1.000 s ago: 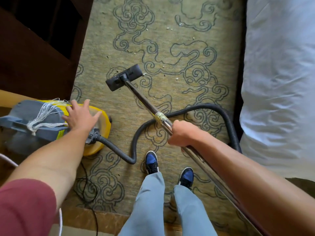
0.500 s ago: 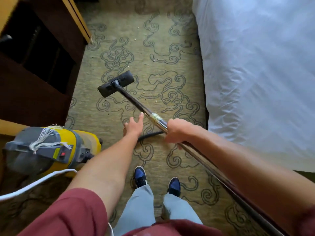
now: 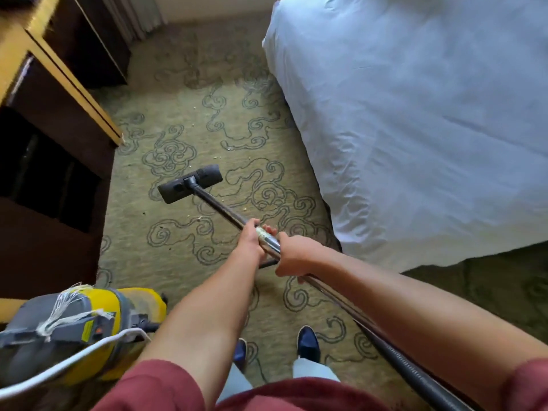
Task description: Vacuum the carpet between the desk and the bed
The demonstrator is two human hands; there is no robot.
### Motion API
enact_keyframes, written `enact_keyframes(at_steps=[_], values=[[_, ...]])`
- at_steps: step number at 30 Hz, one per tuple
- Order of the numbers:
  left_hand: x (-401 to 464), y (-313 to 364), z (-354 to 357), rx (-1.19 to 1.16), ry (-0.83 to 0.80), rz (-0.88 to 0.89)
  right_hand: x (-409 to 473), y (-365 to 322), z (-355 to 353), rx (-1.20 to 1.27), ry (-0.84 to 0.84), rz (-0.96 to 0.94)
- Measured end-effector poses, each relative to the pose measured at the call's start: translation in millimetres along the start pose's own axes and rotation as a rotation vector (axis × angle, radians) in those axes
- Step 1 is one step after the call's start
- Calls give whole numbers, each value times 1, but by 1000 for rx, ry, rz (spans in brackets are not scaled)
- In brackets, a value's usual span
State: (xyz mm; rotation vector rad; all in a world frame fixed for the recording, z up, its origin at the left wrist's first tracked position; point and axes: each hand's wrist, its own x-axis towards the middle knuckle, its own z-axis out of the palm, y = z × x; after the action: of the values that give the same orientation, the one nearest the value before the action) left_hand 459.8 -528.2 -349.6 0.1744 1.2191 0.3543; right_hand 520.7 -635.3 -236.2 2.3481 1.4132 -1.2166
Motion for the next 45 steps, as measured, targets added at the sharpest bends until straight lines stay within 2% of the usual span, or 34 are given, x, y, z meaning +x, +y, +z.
enact_keyframes(at_steps=[4, 9, 13, 17, 20, 22, 24, 27, 30, 37, 40, 45], values=[[9, 7, -27, 145, 3, 8, -5, -15, 37, -36, 57, -33], [43, 26, -92, 343, 68, -37, -19, -56, 94, 39, 46, 35], [68, 30, -139, 493, 136, -49, -22, -87, 127, 204, 28, 93], [84, 28, -159, 497, 151, -56, -21, -96, 148, 354, -20, 170], [93, 20, -168, 513, 143, -66, -27, -85, 164, 418, -115, 262], [96, 16, -170, 479, 118, -56, -33, -79, 175, 593, -207, 329], [103, 11, -171, 439, 100, -60, -35, -73, 186, 701, -210, 359], [111, -6, -174, 385, 125, -84, -26, -64, 203, 593, -121, 341], [119, -30, -178, 468, 131, -142, -5, -58, 217, 477, -84, 344], [156, -62, -196, 646, 266, -163, 39, -47, 244, 429, -178, 399], [169, -65, -206, 650, 313, -192, 53, -47, 248, 398, -228, 406], [176, -71, -209, 606, 290, -261, 71, -43, 248, 457, -270, 434]])
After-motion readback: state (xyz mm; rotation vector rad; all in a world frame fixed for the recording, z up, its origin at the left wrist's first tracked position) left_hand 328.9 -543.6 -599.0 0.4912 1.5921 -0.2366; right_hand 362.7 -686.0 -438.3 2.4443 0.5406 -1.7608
